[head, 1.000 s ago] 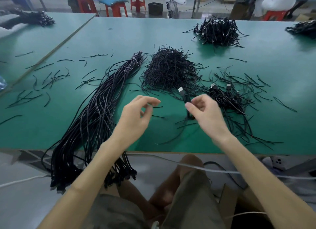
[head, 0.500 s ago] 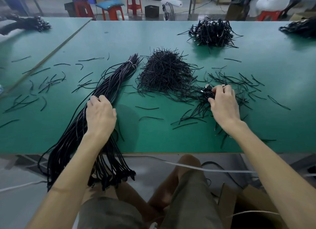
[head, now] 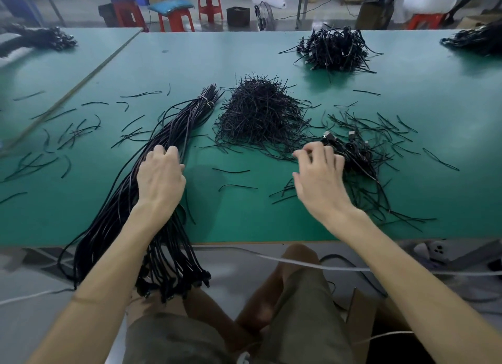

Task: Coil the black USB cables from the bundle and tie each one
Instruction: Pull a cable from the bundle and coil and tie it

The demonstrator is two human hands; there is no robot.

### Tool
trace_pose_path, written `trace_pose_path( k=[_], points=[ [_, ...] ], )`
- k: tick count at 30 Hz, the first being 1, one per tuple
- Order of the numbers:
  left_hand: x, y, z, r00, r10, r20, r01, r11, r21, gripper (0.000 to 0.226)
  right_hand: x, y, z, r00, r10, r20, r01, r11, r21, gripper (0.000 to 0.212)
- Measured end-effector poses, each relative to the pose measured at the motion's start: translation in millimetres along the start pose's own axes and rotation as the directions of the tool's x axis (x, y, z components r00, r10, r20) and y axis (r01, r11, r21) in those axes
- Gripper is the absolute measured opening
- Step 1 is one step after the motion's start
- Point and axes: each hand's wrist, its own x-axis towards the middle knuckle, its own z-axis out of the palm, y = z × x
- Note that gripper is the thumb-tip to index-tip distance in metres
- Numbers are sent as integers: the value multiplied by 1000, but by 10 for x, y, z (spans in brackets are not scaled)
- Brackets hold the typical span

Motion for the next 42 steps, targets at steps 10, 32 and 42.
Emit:
trace_pose_path(
  k=[10,32,42],
  points=[
    [-465,352,-246,777,461,428,-209,831,-516,19,-110,-794,81,935,-344,83,275,854,442,75],
    [-399,-243,-299,857,303,418,-10,819,-574,30,283,-149,-254,956,294,-3,-126,420,899,23],
    [-428,232,-279,879,323,351,-103,847,-521,27,-28,-565,-237,996,-76,-54,93,862,498,32]
  ],
)
